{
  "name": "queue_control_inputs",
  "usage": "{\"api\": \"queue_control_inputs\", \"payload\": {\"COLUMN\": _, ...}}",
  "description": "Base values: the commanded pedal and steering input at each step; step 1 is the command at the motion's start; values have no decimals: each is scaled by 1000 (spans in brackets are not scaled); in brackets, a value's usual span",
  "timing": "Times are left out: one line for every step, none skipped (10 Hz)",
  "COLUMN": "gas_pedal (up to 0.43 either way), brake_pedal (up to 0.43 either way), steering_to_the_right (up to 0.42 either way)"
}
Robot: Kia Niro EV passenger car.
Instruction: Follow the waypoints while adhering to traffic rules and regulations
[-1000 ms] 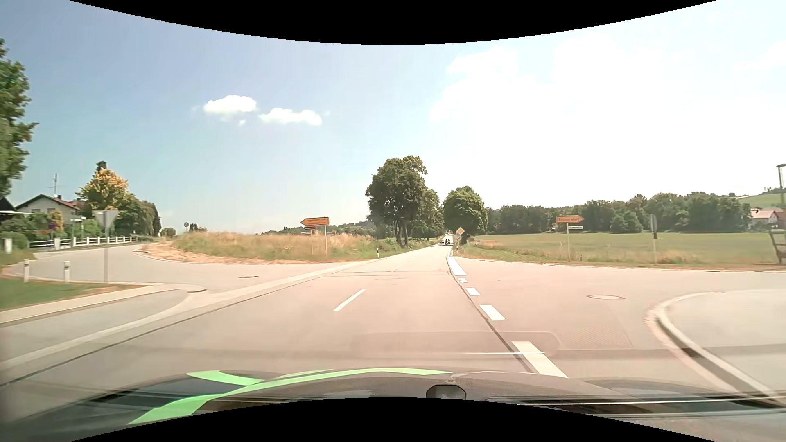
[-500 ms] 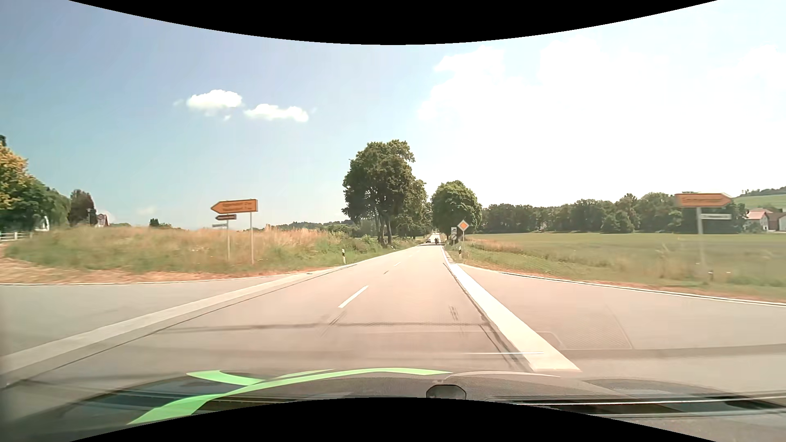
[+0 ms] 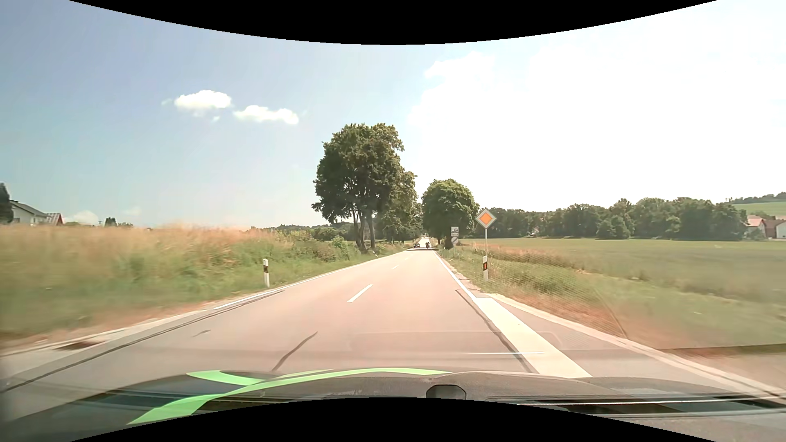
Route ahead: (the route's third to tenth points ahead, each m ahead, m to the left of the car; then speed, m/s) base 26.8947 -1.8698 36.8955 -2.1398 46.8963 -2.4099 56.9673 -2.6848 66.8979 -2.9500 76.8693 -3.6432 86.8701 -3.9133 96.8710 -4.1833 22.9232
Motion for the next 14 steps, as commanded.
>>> {"api": "queue_control_inputs", "payload": {"gas_pedal": 177, "brake_pedal": 0, "steering_to_the_right": 7}}
{"api": "queue_control_inputs", "payload": {"gas_pedal": 197, "brake_pedal": 0, "steering_to_the_right": 6}}
{"api": "queue_control_inputs", "payload": {"gas_pedal": 220, "brake_pedal": 0, "steering_to_the_right": 6}}
{"api": "queue_control_inputs", "payload": {"gas_pedal": 240, "brake_pedal": 0, "steering_to_the_right": 7}}
{"api": "queue_control_inputs", "payload": {"gas_pedal": 248, "brake_pedal": 0, "steering_to_the_right": 8}}
{"api": "queue_control_inputs", "payload": {"gas_pedal": 260, "brake_pedal": 0, "steering_to_the_right": 9}}
{"api": "queue_control_inputs", "payload": {"gas_pedal": 268, "brake_pedal": 0, "steering_to_the_right": 9}}
{"api": "queue_control_inputs", "payload": {"gas_pedal": 280, "brake_pedal": 0, "steering_to_the_right": 8}}
{"api": "queue_control_inputs", "payload": {"gas_pedal": 280, "brake_pedal": 0, "steering_to_the_right": 7}}
{"api": "queue_control_inputs", "payload": {"gas_pedal": 280, "brake_pedal": 0, "steering_to_the_right": 5}}
{"api": "queue_control_inputs", "payload": {"gas_pedal": 280, "brake_pedal": 0, "steering_to_the_right": 4}}
{"api": "queue_control_inputs", "payload": {"gas_pedal": 280, "brake_pedal": 0, "steering_to_the_right": 4}}
{"api": "queue_control_inputs", "payload": {"gas_pedal": 280, "brake_pedal": 0, "steering_to_the_right": 4}}
{"api": "queue_control_inputs", "payload": {"gas_pedal": 260, "brake_pedal": 0, "steering_to_the_right": 2}}
